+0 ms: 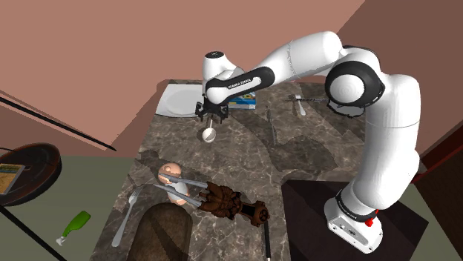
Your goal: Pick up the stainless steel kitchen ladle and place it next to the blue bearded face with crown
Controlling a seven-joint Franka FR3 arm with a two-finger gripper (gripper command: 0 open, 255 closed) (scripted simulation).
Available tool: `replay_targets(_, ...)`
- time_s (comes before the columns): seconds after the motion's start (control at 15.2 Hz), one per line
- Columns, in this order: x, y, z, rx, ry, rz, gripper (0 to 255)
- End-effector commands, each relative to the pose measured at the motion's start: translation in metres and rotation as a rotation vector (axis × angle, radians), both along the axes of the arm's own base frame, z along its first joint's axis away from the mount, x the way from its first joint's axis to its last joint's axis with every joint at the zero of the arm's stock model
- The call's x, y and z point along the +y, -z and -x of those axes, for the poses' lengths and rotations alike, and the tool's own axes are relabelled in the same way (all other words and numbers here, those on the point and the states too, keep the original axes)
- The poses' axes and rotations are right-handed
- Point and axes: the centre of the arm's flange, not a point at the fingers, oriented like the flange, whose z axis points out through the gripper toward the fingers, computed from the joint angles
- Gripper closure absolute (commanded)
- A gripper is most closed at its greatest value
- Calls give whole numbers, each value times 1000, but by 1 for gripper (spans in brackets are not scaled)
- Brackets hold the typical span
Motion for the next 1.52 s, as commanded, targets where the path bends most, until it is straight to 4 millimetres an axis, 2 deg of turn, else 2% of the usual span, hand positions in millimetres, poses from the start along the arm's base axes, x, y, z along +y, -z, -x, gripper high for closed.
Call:
replay_targets(0.0, 1, 2, 0, -1, 0, 0, 0)
replay_targets(0.33, 1, 2, 0, -1, 0, 0, 0)
replay_targets(0.4, 1, 2, 0, -1, 0, 0, 255)
replay_targets(0.99, 1, 2, 0, -1, 0, 0, 255)
replay_targets(1.45, 1, -35, 0, -1, 0, 0, 255)
